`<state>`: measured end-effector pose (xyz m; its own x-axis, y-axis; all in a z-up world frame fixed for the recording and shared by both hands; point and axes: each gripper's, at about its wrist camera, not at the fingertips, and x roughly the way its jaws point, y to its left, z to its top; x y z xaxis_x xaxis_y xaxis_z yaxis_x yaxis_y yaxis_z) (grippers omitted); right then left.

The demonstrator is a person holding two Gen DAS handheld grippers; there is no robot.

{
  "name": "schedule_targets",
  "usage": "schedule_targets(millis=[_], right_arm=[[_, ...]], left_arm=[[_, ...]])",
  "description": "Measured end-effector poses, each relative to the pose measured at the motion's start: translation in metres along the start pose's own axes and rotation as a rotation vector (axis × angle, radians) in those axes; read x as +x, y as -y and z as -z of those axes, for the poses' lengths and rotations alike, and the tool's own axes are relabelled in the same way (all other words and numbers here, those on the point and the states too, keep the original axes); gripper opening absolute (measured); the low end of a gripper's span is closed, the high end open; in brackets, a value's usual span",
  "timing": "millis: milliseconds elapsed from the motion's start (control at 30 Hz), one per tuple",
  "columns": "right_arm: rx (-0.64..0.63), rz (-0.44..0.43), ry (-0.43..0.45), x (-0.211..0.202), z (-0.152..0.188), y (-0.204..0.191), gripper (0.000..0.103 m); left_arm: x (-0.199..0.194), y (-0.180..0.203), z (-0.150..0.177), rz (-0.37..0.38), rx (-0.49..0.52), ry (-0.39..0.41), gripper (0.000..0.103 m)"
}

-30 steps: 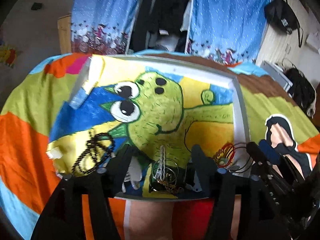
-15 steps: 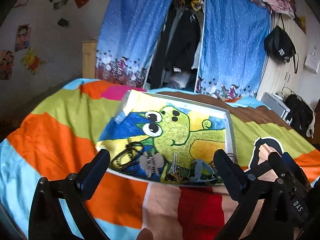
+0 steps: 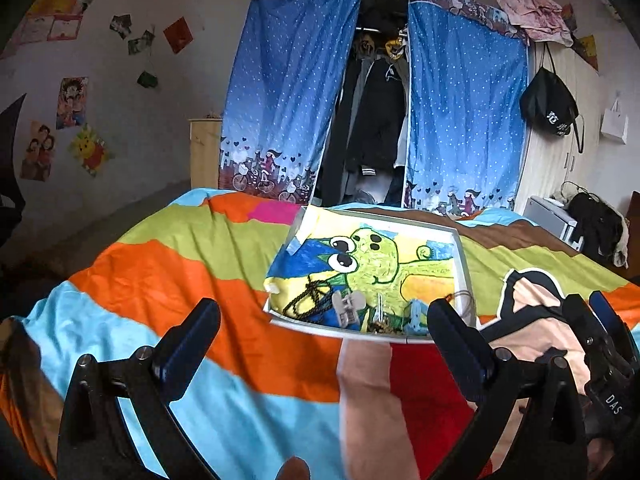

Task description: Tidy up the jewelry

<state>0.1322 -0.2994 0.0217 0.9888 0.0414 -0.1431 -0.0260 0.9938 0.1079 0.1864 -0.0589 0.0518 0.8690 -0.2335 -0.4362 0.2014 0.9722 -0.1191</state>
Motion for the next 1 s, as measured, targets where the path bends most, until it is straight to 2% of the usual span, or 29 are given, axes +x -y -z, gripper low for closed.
schedule_targets(millis=[200, 500, 833, 1000], right_arm=[[-0.006, 0.003, 0.006, -0.039, 0.008, -0.018, 0.103], [-0.036, 0.037, 0.039, -0.094, 0.019, -0.037, 0.103], [-0.016, 0.035, -0.073, -0.118, 0.041, -0.061, 0.103], [-0.005, 0.043, -0.141, -0.118, 0.052, -0.070, 0.103]], left_arm=[[-0.041, -0.006, 0.019, -0.030, 0.013, 0.041, 0.101], [-0.095, -0.017, 0.055, -0.030, -0.012, 0.071, 0.101], [-0.130, -0.029, 0.090, -0.098, 0.032, 0.075, 0.101], [-0.139, -0.039, 0.111, -0.093, -0.021, 0.056, 0.101]])
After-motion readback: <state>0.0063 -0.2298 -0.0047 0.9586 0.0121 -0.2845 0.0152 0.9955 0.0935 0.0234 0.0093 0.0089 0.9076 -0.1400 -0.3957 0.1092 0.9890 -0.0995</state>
